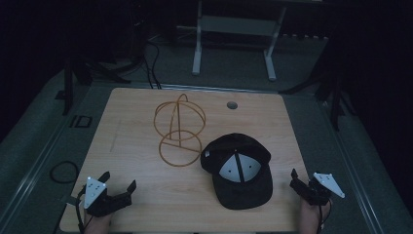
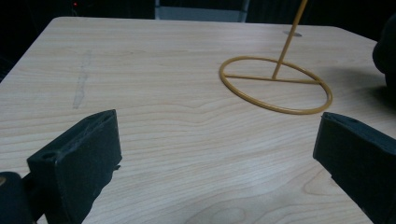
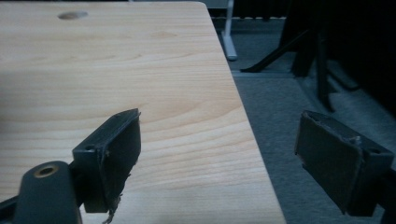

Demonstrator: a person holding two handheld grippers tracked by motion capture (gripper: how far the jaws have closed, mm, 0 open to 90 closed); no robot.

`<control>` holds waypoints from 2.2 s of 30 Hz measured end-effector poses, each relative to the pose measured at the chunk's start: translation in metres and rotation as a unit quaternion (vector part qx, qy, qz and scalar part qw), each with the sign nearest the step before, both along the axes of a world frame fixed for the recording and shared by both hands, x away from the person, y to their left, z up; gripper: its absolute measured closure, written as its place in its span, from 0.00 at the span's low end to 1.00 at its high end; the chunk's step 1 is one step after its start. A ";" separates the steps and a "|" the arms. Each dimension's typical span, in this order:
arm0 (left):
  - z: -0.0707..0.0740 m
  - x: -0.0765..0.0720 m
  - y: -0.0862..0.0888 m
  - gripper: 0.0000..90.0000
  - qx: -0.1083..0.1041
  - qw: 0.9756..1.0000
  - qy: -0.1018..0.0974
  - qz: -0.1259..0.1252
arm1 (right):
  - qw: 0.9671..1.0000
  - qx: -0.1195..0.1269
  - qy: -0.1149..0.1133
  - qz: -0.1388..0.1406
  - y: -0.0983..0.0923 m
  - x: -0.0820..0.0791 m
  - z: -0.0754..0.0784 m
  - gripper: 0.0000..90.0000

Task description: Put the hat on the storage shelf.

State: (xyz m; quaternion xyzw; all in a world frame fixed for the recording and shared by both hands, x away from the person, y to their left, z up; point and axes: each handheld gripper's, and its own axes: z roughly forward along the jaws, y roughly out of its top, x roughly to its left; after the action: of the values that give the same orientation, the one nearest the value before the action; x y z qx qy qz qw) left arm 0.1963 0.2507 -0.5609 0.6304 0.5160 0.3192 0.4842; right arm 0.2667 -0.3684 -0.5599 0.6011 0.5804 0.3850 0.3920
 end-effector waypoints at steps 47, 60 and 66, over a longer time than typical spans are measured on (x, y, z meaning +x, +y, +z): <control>0.005 -0.005 -0.018 0.02 0.021 0.995 0.039 -0.089 | 0.957 -0.019 -0.009 0.289 0.071 0.009 0.125 0.16; 0.005 -0.005 -0.017 0.02 0.017 0.995 0.036 -0.093 | 0.944 -0.068 0.044 0.320 0.102 0.049 0.096 0.45; 0.004 -0.004 -0.018 0.02 0.022 0.994 0.040 -0.100 | 0.938 -0.102 0.081 0.320 0.116 0.061 0.087 0.53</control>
State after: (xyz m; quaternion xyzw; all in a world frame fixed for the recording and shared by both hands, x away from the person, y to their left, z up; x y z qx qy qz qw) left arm 0.1924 0.2329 -0.5568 0.7018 0.4623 0.2549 0.4784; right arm 0.3281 -0.2528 -0.4724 0.3698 0.8081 0.3785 0.2587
